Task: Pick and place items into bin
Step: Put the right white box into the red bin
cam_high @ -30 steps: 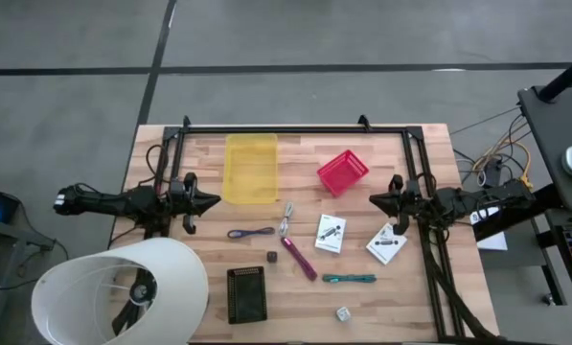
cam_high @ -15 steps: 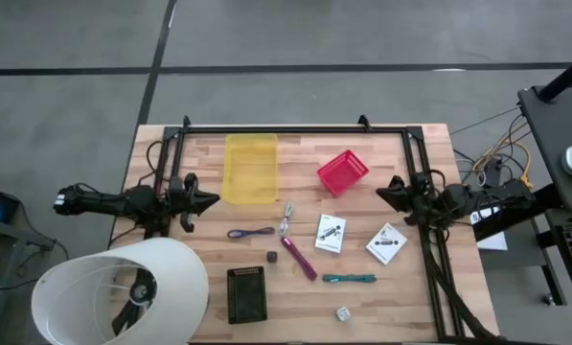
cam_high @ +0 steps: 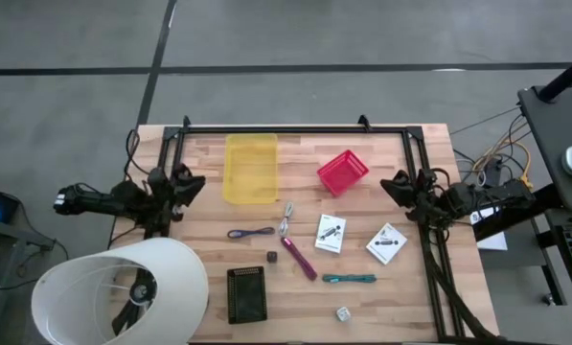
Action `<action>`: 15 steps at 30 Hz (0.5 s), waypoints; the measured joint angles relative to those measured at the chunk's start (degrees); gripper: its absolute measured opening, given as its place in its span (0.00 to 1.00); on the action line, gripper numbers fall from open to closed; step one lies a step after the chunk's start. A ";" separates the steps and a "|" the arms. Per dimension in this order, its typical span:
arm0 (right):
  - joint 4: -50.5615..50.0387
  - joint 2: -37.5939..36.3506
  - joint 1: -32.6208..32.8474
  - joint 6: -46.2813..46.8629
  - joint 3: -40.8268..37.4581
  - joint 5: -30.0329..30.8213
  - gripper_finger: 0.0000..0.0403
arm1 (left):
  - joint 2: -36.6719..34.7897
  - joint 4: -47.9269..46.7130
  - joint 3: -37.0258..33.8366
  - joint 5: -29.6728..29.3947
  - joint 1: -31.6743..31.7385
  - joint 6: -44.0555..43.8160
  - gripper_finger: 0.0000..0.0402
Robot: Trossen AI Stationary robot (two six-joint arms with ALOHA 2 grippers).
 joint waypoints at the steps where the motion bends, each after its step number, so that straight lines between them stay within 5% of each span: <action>1: 0.75 0.20 0.00 -0.01 0.00 0.22 0.19 | 0.22 0.05 0.13 -0.66 0.01 0.14 0.29; 7: 2.93 3.01 0.00 -0.24 2.82 0.26 0.37 | 0.57 3.62 1.03 -1.52 0.01 0.03 0.50; 15: -8.53 14.38 0.00 -14.53 18.81 -2.95 0.46 | 0.68 11.21 1.29 -1.61 0.01 -0.01 0.53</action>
